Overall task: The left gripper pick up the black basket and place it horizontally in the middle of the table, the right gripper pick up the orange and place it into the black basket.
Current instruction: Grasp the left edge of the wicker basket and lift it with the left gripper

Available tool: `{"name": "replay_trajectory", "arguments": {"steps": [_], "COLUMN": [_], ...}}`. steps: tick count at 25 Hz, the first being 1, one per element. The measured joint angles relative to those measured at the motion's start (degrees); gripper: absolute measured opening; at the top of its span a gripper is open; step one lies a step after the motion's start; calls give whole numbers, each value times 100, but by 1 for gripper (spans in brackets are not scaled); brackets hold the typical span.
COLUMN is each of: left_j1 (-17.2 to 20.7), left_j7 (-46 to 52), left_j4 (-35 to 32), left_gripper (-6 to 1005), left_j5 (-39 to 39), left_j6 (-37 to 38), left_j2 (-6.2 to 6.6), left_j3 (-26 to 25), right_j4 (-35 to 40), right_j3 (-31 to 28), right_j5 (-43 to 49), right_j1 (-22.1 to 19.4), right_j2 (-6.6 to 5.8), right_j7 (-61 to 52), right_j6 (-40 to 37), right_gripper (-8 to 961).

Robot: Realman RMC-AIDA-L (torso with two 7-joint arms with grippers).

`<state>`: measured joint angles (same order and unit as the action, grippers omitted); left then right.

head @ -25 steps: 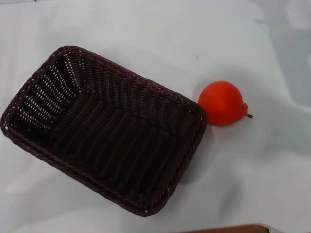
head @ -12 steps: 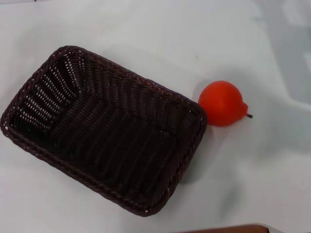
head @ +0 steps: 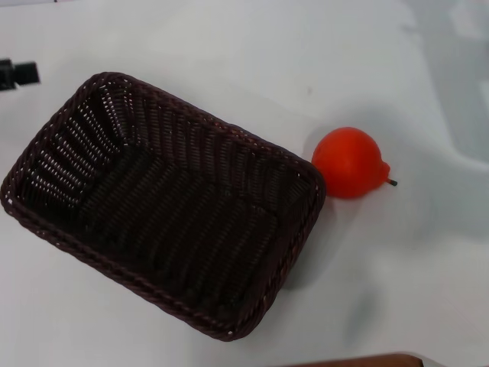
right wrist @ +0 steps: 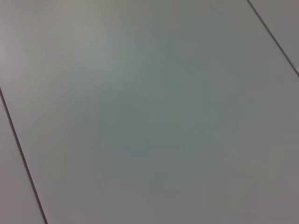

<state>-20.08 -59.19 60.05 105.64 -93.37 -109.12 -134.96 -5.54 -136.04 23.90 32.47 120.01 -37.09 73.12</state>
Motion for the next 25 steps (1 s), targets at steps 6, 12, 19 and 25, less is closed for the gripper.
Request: {"name": "replay_trajectory", "arguments": {"steps": [6,12,19,25], "left_j1": [-395,-706,-841,-910], "left_j7": [454,569,660,670], "left_j4": [365,385,392,350], "left_gripper": [824,827,831,832], "left_j5": [1313,2103,2641,2946], "left_j6": [-24,17,177,308], "left_j2": [-266,-447,-583,-669], "left_j3": [12,-40,-18,42], "right_j4": [28,45,53,54], "right_j3": [-2,-2,-1,-1], "right_j5": [0,0,1,0], "right_j1": [-1,-4,-4,-4], "right_j2": [3,5,5,4], "right_j7": [0,0,0,0], "right_j6": [-9,-137,-150,-150], "right_gripper": [944,944,945,945]}}
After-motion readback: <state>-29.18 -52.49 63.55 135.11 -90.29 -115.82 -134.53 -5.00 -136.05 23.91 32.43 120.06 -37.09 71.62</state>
